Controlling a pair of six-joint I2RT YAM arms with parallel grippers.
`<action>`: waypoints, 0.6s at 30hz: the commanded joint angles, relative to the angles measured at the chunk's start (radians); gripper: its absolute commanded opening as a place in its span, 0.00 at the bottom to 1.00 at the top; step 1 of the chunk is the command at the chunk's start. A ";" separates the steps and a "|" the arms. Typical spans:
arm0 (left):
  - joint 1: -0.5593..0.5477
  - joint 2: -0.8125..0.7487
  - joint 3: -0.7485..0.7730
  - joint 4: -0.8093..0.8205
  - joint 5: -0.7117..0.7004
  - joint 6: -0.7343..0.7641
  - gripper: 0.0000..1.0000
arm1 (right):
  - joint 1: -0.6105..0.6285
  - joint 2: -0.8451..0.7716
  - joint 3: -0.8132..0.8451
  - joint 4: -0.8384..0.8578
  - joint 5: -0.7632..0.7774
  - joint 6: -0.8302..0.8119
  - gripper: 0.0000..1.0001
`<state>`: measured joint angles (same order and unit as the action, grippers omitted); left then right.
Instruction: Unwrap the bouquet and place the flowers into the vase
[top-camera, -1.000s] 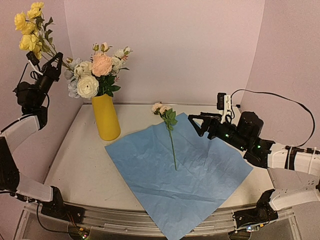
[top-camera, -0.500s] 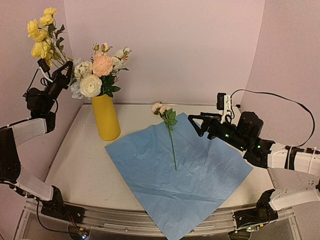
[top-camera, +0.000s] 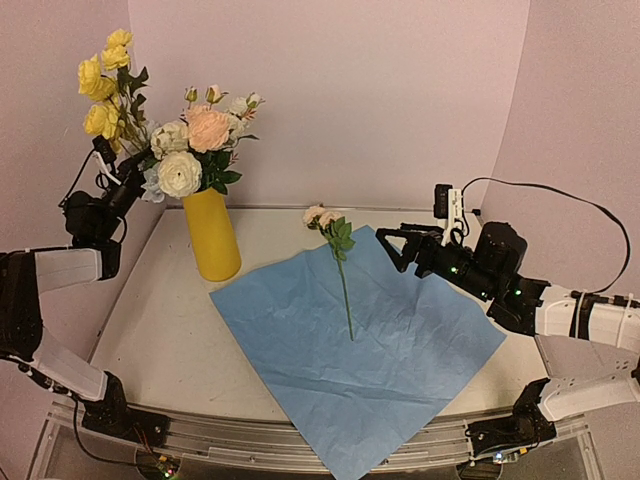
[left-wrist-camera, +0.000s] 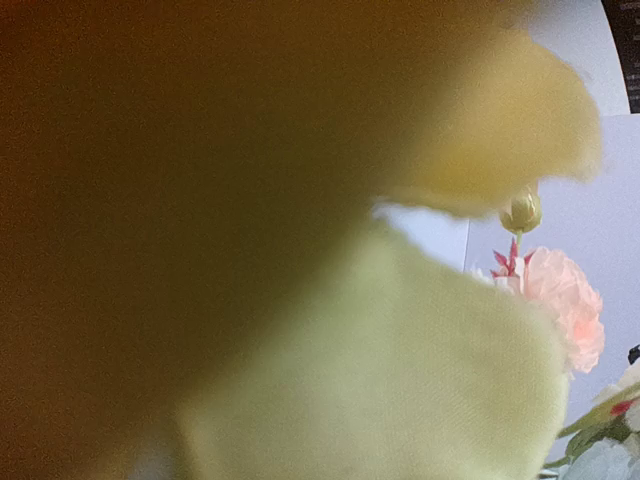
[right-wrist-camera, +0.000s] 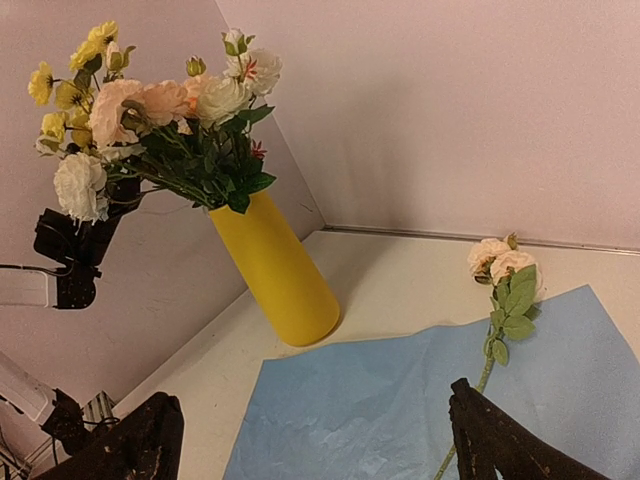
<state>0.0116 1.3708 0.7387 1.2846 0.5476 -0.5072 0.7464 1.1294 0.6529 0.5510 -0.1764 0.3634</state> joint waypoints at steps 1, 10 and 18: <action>-0.007 0.052 -0.009 0.005 0.048 0.028 0.00 | 0.002 0.001 0.046 0.013 -0.017 -0.006 0.93; -0.032 0.125 -0.001 0.003 0.087 0.021 0.00 | 0.002 0.001 0.046 0.012 -0.018 -0.002 0.93; -0.070 0.148 -0.034 -0.026 0.075 0.088 0.00 | 0.002 0.007 0.045 0.012 -0.019 0.002 0.93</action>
<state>-0.0326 1.5120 0.7341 1.3342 0.5735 -0.4660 0.7464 1.1305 0.6529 0.5510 -0.1818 0.3645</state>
